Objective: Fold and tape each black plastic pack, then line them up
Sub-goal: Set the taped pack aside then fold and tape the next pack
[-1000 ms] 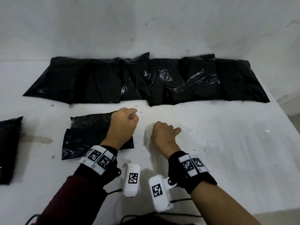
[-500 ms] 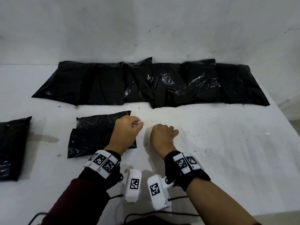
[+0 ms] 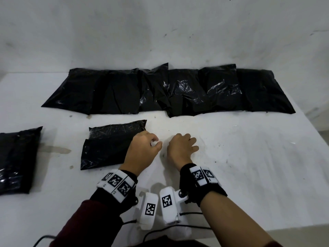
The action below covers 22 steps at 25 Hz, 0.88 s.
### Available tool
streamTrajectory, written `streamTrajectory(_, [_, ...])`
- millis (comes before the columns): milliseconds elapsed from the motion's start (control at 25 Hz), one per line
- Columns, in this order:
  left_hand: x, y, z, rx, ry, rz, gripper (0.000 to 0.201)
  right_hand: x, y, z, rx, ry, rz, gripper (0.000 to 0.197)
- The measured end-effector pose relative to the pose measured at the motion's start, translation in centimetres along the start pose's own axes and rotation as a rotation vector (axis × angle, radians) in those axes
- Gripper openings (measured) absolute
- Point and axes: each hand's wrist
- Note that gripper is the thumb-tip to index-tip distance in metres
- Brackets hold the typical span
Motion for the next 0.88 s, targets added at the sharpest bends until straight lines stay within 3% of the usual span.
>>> streamTrajectory(440, [-0.8, 2.3, 1.0, 0.066, 0.003, -0.04, 0.011, 2.2, -0.1, 0.3, -0.121, 0.131, -0.172, 0.026])
streamTrajectory(880, [-1.6, 2.6, 1.7, 0.101, 0.07, -0.025, 0.007, 2.2, -0.3, 0.7, 0.014, -0.031, -0.122, 0.024])
Point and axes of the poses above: each hand's wrist, its own y-axis away from the middle knuckle, its own x-axis out of the palm, z = x × y, and after that the axes turned 13 degrees about x, right-handed
